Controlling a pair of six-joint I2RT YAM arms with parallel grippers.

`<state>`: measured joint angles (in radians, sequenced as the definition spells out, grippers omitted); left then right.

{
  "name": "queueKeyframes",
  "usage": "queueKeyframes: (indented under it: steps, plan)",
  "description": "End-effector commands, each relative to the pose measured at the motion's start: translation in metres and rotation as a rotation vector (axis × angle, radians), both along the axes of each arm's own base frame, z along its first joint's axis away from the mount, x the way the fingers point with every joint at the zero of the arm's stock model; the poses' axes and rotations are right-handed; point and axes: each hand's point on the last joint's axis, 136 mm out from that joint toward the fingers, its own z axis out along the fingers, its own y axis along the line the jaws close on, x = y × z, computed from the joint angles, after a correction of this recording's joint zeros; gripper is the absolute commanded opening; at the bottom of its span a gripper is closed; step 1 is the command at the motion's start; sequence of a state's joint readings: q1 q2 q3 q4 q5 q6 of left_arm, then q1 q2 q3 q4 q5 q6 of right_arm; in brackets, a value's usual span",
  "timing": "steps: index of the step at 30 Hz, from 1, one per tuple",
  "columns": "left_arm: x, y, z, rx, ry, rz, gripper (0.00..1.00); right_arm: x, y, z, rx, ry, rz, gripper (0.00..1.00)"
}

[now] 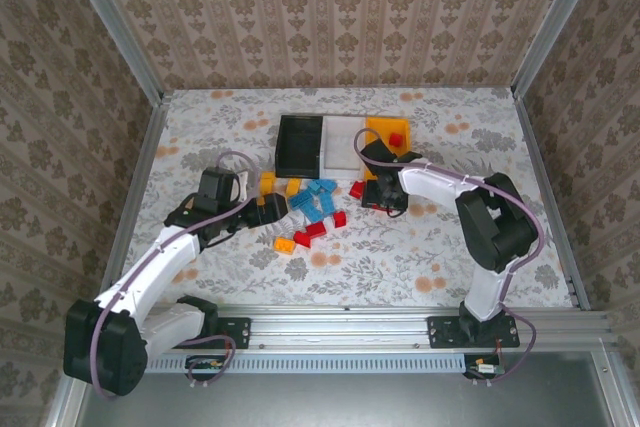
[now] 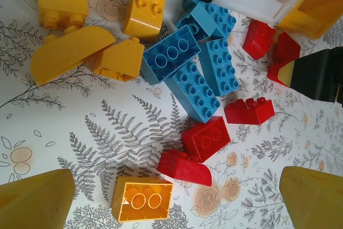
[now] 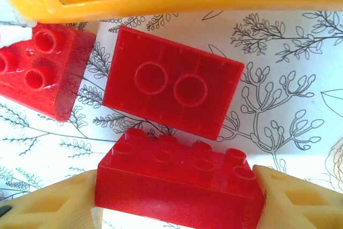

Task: Sort the legos into containers by color

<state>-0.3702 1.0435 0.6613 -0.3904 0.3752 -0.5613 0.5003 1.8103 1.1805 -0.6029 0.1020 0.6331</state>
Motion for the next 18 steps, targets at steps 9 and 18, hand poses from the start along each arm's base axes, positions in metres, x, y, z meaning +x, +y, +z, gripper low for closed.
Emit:
queueKeyframes:
  steps: [9, 18]
  plan:
    - [-0.007, 0.005, 0.001, -0.005, 0.006, 0.001, 1.00, -0.009, -0.010, 0.068, 0.031, -0.118, -0.012, 0.54]
    - [-0.008, 0.003, 0.000, -0.015, 0.007, 0.000, 1.00, 0.017, -0.018, 0.139, 0.033, -0.241, 0.010, 0.54]
